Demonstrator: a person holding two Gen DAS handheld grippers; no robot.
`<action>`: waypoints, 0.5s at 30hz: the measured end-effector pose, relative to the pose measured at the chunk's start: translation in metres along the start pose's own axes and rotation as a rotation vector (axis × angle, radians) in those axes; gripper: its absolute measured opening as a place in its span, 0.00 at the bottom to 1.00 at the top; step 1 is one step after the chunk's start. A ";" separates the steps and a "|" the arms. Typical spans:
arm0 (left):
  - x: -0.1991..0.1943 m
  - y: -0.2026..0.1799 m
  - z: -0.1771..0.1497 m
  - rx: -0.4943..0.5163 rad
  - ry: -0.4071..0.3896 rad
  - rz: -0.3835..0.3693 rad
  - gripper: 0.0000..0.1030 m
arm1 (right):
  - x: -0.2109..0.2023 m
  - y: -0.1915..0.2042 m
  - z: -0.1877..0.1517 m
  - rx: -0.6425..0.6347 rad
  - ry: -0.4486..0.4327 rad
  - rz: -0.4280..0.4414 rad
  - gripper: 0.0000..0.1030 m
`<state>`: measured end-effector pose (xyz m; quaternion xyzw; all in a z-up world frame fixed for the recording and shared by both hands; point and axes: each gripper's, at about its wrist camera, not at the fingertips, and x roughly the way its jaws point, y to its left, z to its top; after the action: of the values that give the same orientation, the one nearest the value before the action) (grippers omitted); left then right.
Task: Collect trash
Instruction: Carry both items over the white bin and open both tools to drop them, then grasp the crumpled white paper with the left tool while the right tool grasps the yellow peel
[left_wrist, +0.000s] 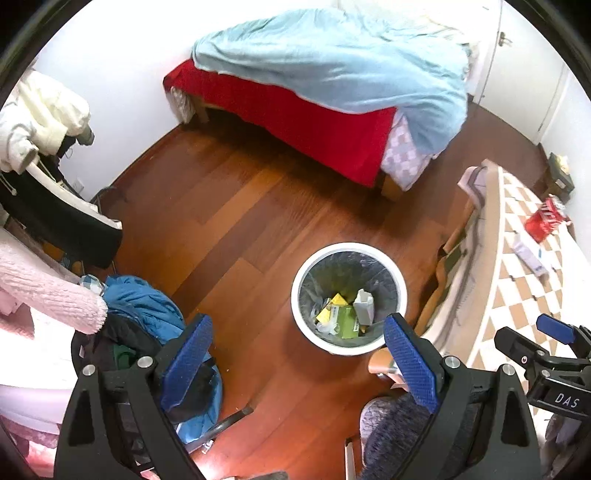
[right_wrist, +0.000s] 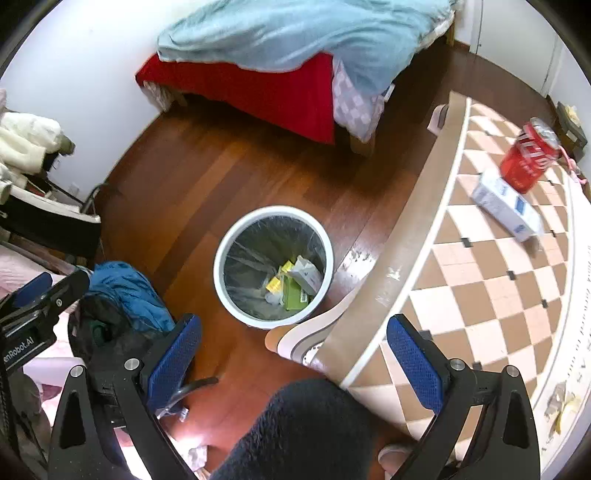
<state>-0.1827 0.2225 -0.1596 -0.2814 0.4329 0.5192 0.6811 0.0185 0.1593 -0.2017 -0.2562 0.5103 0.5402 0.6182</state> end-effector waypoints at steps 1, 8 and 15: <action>-0.005 -0.002 -0.001 0.004 -0.008 -0.001 0.92 | -0.012 -0.002 -0.004 0.005 -0.020 0.006 0.98; -0.052 -0.026 -0.014 0.014 -0.067 -0.026 0.92 | -0.073 -0.020 -0.029 0.056 -0.116 0.050 0.98; -0.069 -0.090 -0.027 0.088 -0.124 -0.083 0.97 | -0.124 -0.087 -0.067 0.232 -0.215 0.089 0.99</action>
<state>-0.1116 0.1409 -0.1173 -0.2360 0.4003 0.4874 0.7393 0.0883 0.0261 -0.1328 -0.1011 0.5110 0.5286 0.6702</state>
